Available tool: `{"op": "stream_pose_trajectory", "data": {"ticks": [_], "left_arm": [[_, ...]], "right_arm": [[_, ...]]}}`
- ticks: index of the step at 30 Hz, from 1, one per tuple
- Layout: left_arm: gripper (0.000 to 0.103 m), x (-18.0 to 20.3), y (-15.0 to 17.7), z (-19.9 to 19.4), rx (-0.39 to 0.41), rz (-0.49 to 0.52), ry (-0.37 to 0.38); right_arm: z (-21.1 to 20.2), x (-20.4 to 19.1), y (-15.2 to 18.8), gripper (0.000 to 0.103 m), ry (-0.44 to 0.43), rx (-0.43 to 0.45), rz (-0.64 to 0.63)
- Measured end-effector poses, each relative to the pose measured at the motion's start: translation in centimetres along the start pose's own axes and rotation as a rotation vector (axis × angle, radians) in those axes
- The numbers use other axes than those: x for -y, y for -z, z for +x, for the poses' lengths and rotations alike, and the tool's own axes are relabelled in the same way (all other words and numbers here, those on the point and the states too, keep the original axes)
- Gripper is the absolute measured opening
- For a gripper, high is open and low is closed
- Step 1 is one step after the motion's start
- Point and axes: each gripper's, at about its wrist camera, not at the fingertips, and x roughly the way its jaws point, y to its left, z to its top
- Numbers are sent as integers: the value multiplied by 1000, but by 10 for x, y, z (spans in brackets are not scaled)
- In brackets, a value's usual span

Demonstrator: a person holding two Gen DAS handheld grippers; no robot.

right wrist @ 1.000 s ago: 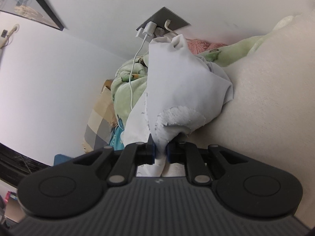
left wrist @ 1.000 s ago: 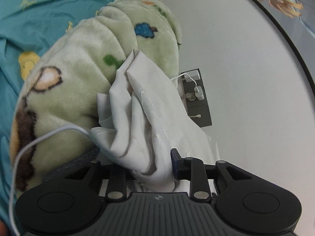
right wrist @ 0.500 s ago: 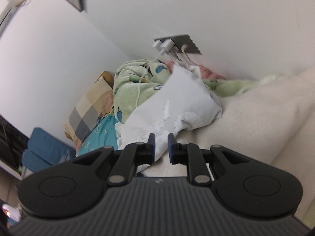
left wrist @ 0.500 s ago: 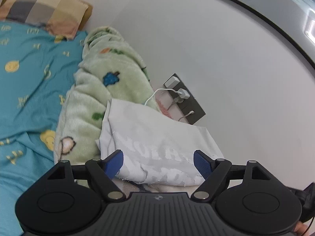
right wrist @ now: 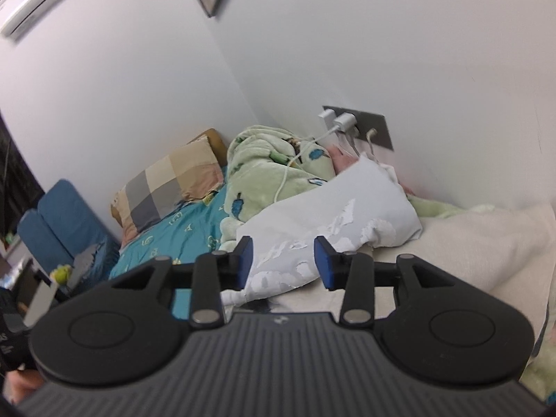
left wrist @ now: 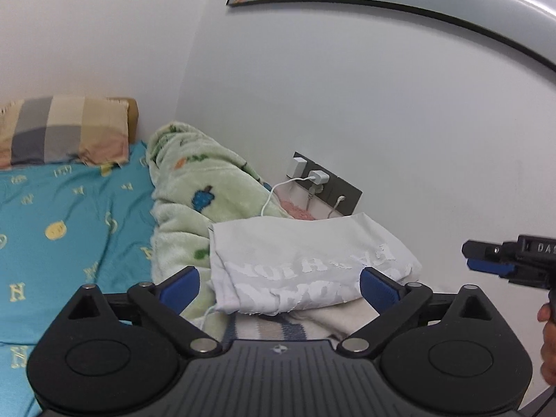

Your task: Fold clothes

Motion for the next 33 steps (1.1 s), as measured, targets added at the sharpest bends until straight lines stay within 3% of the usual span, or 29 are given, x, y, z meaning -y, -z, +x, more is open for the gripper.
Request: {"op": "stream_pose_trajectory", "data": {"ticks": [1,3,9,15,33], "left_arm": [[102,3,2,-4,6,17,-11],[102,9,7,-13,18,52,-33],[103,29,22,-40,53,132,-57],[103,41,38,-61,87,149,-42],[103,39,61,-81,111,183,-125]], "right_arm": [[-3,-4,3,68,-1,11,-15],[-10,-11,8,80,2,39,-36],[-23,-24,21,79,17,88,-104],[-36,-41,39,79,21,142,-183],[-35,-60,89,79,70,133,-251]]}}
